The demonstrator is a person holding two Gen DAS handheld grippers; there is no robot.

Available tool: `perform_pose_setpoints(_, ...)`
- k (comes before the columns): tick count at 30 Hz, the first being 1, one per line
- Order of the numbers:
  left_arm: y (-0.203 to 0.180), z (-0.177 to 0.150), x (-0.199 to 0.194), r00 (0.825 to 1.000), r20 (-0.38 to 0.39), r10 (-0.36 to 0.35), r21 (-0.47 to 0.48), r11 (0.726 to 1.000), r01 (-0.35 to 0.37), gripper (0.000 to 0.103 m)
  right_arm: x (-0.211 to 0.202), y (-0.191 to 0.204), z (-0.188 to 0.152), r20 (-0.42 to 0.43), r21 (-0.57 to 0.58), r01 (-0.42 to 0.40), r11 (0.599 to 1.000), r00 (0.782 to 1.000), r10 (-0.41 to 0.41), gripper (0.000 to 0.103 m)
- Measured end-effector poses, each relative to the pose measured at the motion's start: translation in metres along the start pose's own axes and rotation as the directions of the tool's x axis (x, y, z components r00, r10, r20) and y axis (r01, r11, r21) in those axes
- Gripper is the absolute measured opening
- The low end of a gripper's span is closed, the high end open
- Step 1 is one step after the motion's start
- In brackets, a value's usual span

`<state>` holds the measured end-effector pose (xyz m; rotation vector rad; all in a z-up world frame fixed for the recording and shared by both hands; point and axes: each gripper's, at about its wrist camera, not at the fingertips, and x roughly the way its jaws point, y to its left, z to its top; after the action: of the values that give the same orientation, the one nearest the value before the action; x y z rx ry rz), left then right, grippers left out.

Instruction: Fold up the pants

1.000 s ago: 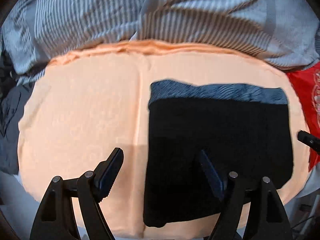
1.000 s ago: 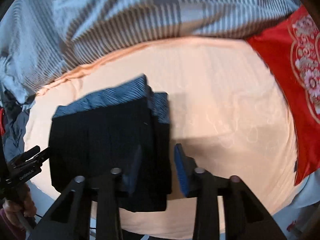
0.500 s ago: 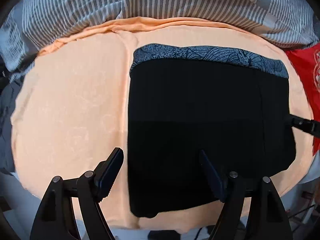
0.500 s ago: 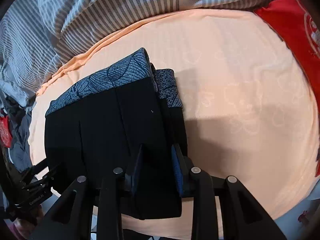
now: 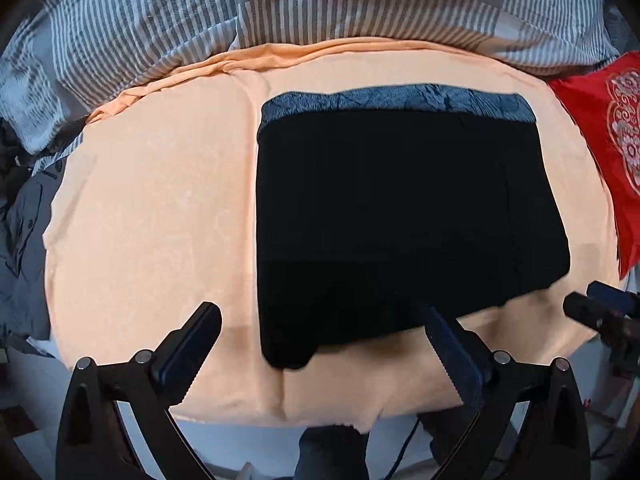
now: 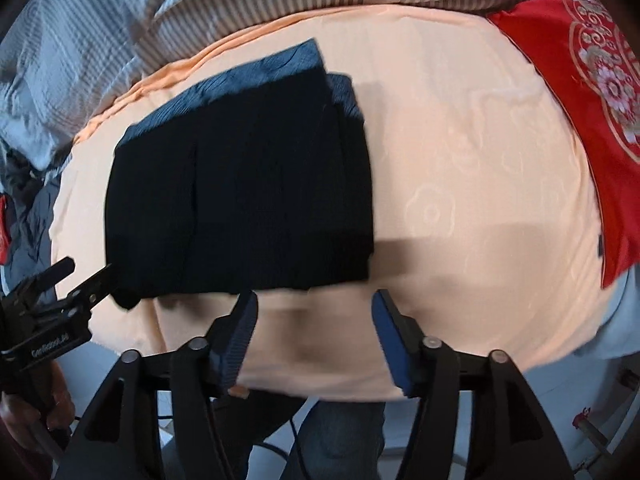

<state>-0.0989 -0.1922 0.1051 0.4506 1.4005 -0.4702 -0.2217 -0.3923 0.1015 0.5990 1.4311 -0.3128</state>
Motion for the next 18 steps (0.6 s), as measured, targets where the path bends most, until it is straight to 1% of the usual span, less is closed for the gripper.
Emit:
perform_pose_setpoints(2,-0.001,-0.005,-0.005,1.000,-0.016,-0.009,0.009,1.000,0.009,0.102,-0.005,0.007,-0.008,-0.006,-0.008,0.005,1.000,1.000,-0.005,0.072)
perform_pose_setpoints(4,0.000,-0.009,-0.011,1.000,-0.019,-0.007,0.010,1.000,0.007,0.102,-0.011,0.016,-0.013,-0.001,-0.017,0.011,1.000,1.000,-0.011,0.081)
perform_pose_setpoints(6,0.001,-0.013,-0.017,1.000,-0.024,-0.017,0.005,1.000,0.017,0.102,-0.019,0.022,-0.017,0.013,-0.027,0.024,0.999,1.000,-0.023,0.082)
perform_pose_setpoints(8,0.003,-0.017,-0.024,1.000,-0.024,-0.020,-0.004,1.000,0.020,0.102,-0.026,0.029,-0.017,0.027,-0.034,0.040,0.999,0.999,-0.039,0.087)
perform_pose_setpoints(9,0.003,-0.018,-0.026,1.000,-0.023,-0.015,-0.007,1.000,0.015,0.102,-0.031,0.032,-0.018,0.036,-0.032,0.045,0.998,0.998,-0.044,0.091)
perform_pose_setpoints(10,0.003,-0.019,-0.029,1.000,-0.021,-0.009,-0.009,1.000,0.009,0.102,-0.035,0.035,-0.018,0.046,-0.031,0.048,0.998,0.998,-0.047,0.100)
perform_pose_setpoints(11,0.003,-0.020,-0.032,1.000,-0.019,-0.007,-0.010,1.000,0.006,0.102,-0.039,0.036,-0.018,0.056,-0.031,0.052,0.998,0.997,-0.050,0.103)
perform_pose_setpoints(13,0.005,-0.022,-0.037,1.000,-0.021,-0.006,-0.013,1.000,0.005,0.102,-0.047,0.042,-0.018,0.080,-0.035,0.061,0.998,0.995,-0.058,0.103)
perform_pose_setpoints(18,0.012,-0.025,-0.050,0.999,-0.036,-0.019,-0.024,1.000,0.018,0.102,-0.059,0.050,-0.017,0.075,-0.034,0.076,0.996,0.994,-0.073,0.103)
